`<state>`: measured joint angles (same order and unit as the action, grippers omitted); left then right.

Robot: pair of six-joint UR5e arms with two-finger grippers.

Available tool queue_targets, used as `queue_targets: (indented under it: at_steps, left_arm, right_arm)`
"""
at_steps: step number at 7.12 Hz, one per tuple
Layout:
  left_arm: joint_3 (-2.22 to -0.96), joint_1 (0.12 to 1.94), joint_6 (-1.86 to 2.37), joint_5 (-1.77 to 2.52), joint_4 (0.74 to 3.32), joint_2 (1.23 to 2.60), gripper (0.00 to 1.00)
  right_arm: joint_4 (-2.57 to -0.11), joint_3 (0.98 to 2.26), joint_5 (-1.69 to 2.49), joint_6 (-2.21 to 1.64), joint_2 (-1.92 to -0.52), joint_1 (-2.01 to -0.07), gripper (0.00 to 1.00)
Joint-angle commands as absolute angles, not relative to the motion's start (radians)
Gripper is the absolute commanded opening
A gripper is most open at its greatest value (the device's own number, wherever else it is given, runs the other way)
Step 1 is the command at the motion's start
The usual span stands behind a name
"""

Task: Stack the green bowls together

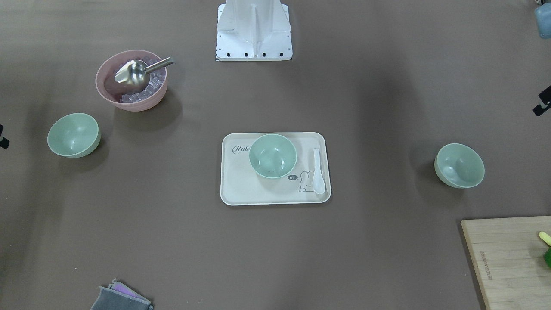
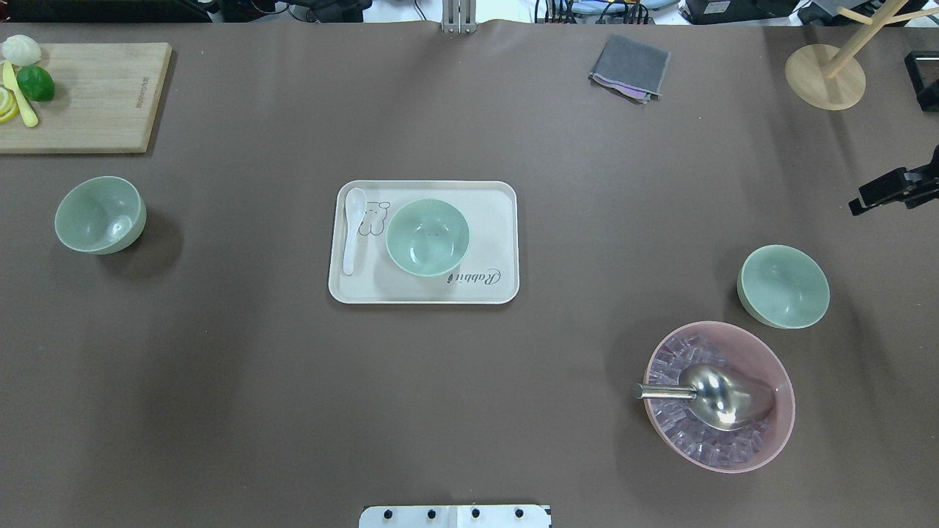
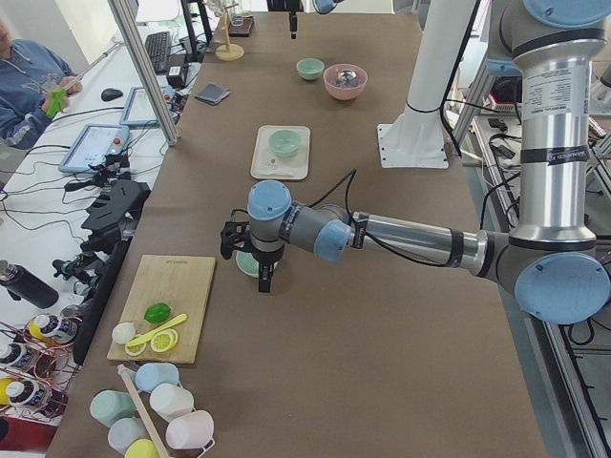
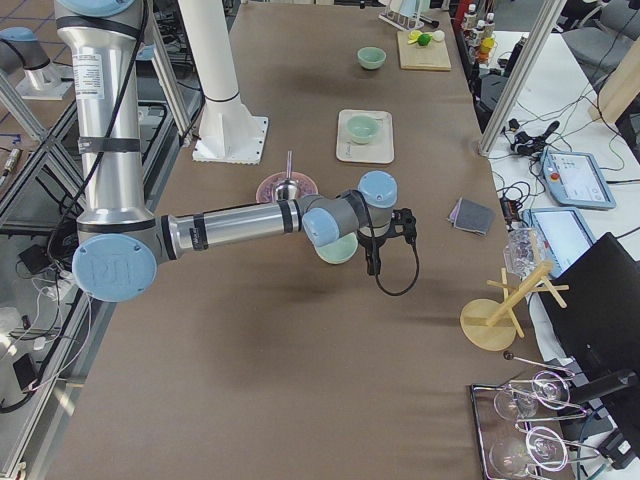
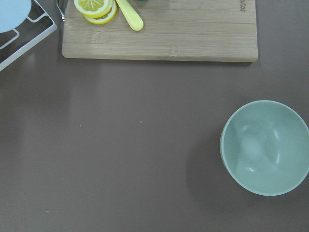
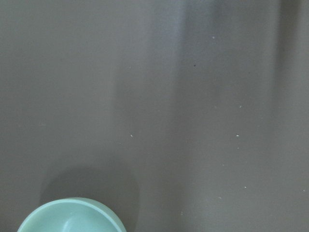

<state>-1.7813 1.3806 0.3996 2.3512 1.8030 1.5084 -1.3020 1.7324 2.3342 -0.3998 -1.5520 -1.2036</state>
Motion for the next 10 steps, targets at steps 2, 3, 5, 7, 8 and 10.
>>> queue_targets:
  at_steps: [2, 3, 5, 7, 8, 10]
  left_arm:
    - [-1.746, 1.339, 0.413, 2.35, 1.799, 1.561, 0.97]
    - [-1.74, 1.339, 0.413, 2.353, 1.802, 1.565, 0.97]
    - [-1.738, 1.339, 0.425, 2.356, 1.802, 1.572, 0.97]
    - [-1.736, 1.339, 0.425, 2.358, 1.802, 1.572, 0.97]
    - [-1.736, 1.339, 0.423, 2.358, 1.802, 1.572, 0.97]
    - [-1.735, 1.339, 0.423, 2.356, 1.802, 1.572, 0.97]
  right_arm:
    - [-1.229, 1.744, 2.309, -0.4, -1.595, -1.091, 0.98]
    - [-1.177, 1.735, 2.284, -0.406, -1.617, -1.057, 0.93]
    - [-1.177, 1.735, 2.292, -0.408, -1.629, -1.048, 0.71]
    - [-1.177, 1.711, 2.289, -0.408, -1.62, -1.025, 0.62]
    - [-1.174, 1.695, 2.287, -0.408, -1.614, -1.017, 0.63]
    - [-1.172, 1.692, 2.287, -0.41, -1.611, -1.009, 0.62]
